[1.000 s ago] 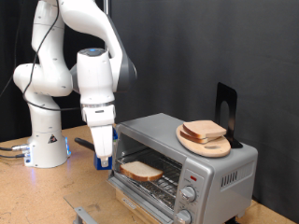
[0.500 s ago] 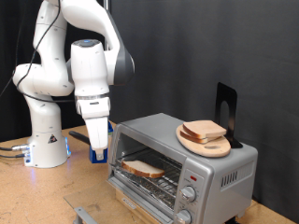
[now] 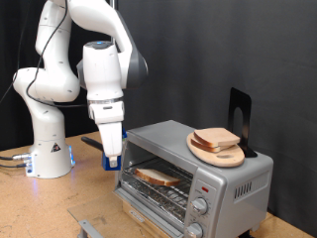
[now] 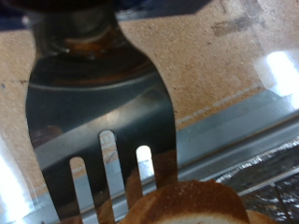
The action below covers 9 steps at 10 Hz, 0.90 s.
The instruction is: Make a piece of toast with the oven
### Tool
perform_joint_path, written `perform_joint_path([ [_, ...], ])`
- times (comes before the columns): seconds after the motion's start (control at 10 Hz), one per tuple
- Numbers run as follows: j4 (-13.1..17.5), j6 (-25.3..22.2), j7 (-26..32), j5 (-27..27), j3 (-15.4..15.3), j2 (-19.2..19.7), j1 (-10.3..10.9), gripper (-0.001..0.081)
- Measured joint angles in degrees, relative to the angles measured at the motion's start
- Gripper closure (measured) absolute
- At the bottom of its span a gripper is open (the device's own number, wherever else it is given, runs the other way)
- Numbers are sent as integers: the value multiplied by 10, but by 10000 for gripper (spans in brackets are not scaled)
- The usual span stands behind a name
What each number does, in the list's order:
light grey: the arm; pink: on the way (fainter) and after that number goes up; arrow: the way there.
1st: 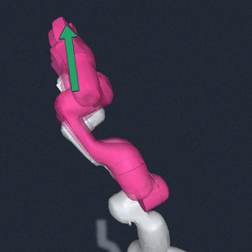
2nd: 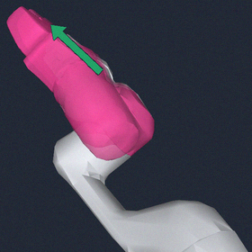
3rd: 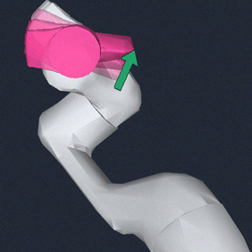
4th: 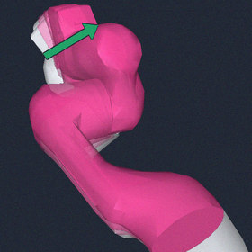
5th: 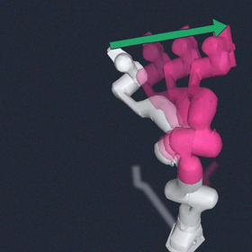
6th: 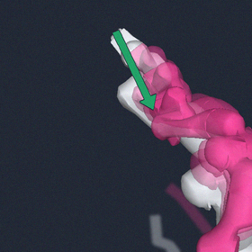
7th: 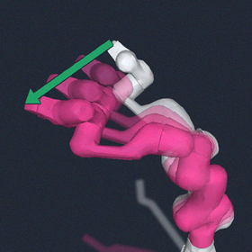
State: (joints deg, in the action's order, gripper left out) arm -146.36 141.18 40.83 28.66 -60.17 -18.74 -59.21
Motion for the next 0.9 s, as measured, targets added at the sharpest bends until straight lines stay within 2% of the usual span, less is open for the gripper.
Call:
perform_joint_path([
  [0.3,-6,-1,-8,4,-2,-3,16,332],
  [0.7,-9,-4,-16,3,-4,-3,17,332],
  [0.9,-13,-19,-2,-1,10,-3,11,332],
])
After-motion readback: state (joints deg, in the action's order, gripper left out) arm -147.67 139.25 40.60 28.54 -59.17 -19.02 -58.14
